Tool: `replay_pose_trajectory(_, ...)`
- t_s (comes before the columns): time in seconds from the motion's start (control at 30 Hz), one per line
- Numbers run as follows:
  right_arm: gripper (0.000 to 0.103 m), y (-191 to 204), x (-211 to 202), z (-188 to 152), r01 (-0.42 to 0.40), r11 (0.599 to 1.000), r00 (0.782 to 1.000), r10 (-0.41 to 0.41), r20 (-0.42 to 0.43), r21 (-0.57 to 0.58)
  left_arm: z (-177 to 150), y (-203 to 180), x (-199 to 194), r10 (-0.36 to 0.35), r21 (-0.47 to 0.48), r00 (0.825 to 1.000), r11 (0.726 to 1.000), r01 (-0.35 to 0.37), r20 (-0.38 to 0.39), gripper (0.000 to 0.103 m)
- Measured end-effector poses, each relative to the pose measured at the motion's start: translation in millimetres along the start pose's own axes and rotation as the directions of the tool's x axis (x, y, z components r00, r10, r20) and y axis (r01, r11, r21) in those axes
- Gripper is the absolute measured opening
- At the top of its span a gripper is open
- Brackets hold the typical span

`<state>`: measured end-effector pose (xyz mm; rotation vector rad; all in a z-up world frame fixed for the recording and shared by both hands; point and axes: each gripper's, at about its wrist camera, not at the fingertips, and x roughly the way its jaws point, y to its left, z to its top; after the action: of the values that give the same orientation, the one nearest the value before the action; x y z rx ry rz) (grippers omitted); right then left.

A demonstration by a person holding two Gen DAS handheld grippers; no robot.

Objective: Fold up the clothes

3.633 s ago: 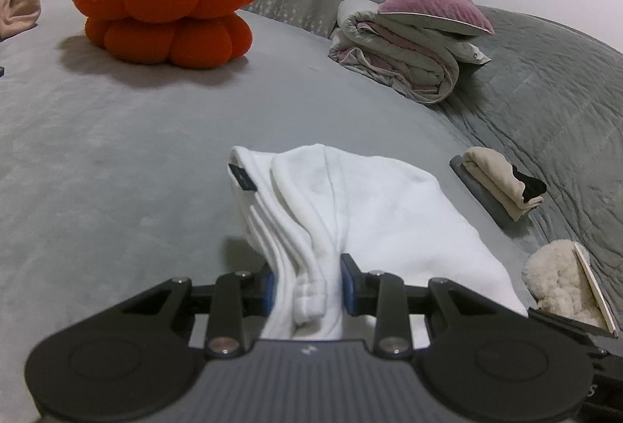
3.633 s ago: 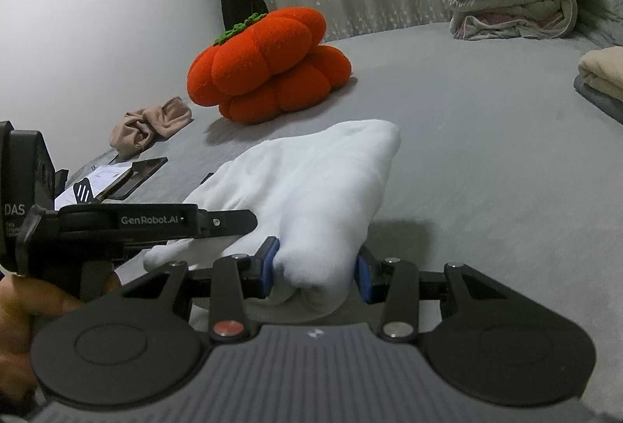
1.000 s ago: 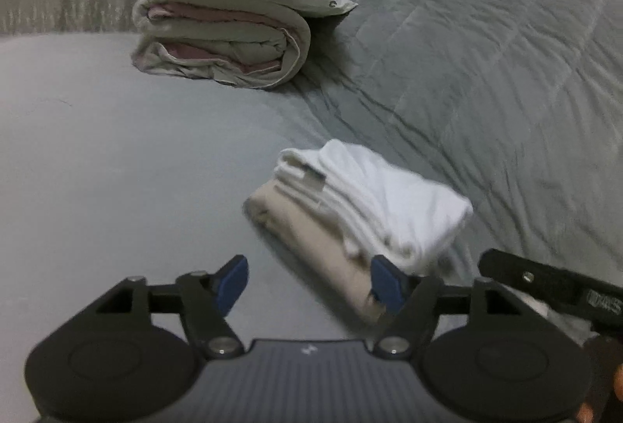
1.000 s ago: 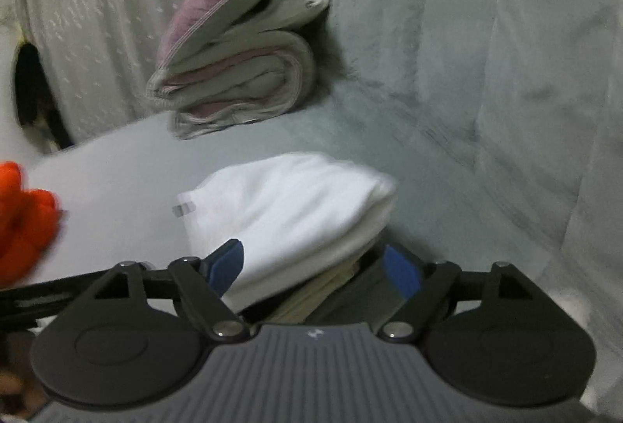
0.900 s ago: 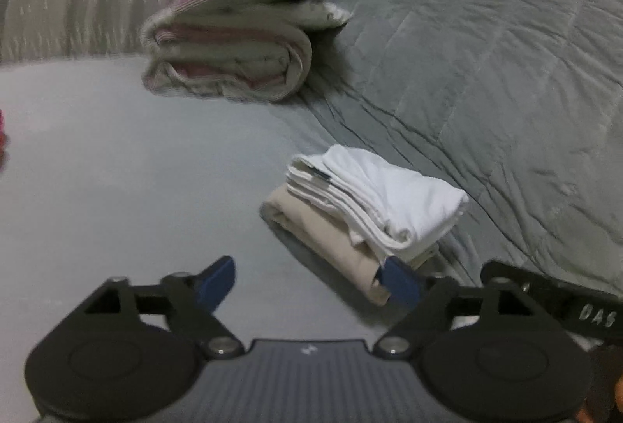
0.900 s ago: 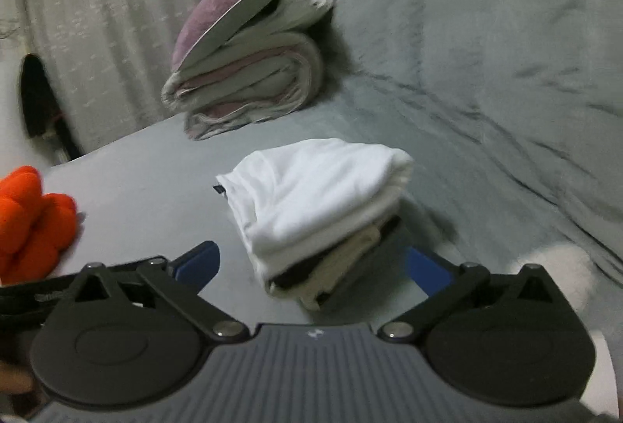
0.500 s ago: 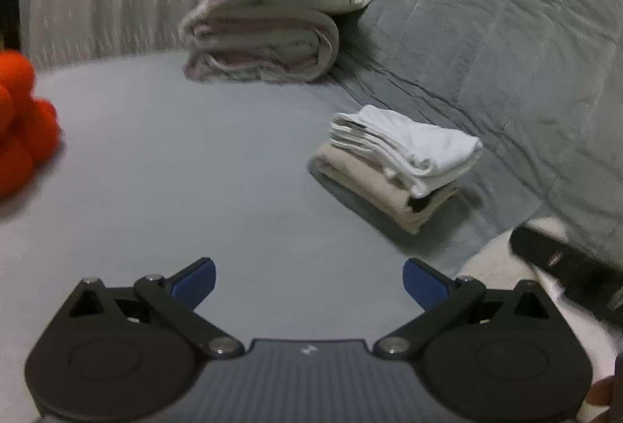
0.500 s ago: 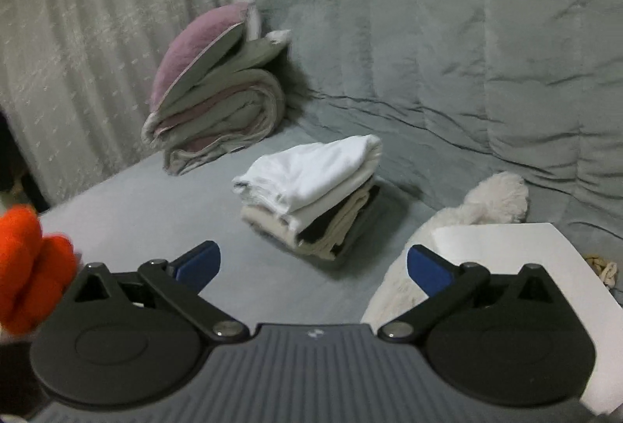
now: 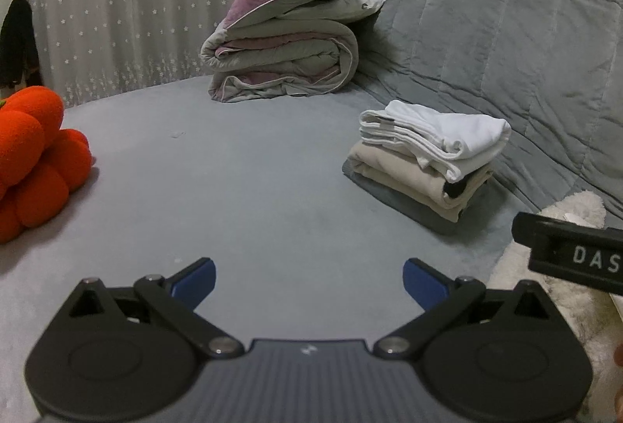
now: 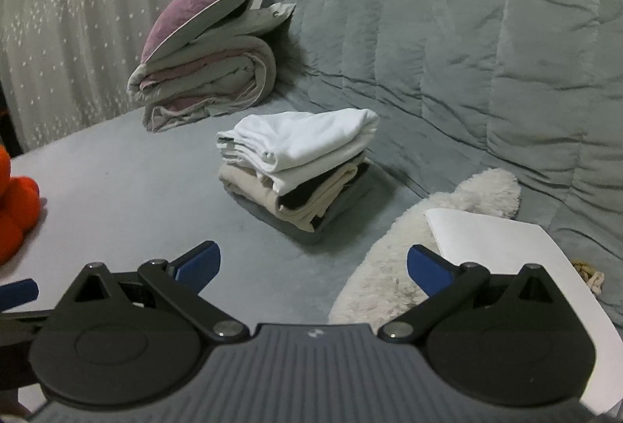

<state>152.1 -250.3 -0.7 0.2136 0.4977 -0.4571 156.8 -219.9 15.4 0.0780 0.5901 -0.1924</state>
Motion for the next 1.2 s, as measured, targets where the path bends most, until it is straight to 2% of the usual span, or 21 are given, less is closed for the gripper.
replay_pose_trajectory(0.17,0.103,4.4,-1.9,-5.4,0.012,1.0,1.0,-0.012,-0.012,-0.013,0.1,2.2,2.2,0.002,-0.012,1.0,1.0,-0.002,0.005,0.102)
replay_pose_trajectory(0.6,0.103,-9.0,-3.1,-7.8,0.07,0.997,0.997,-0.071,-0.019,-0.027,1.0,-13.5,4.3,-0.013,0.028,1.0,1.0,0.013,0.02,0.102)
replay_pose_trajectory(1.2,0.103,-4.0,-3.5,-8.5,0.071,0.996,0.997,-0.073,-0.026,-0.05,-1.4,-10.3,4.3,0.002,0.026,1.0,1.0,-0.002,0.012,0.102)
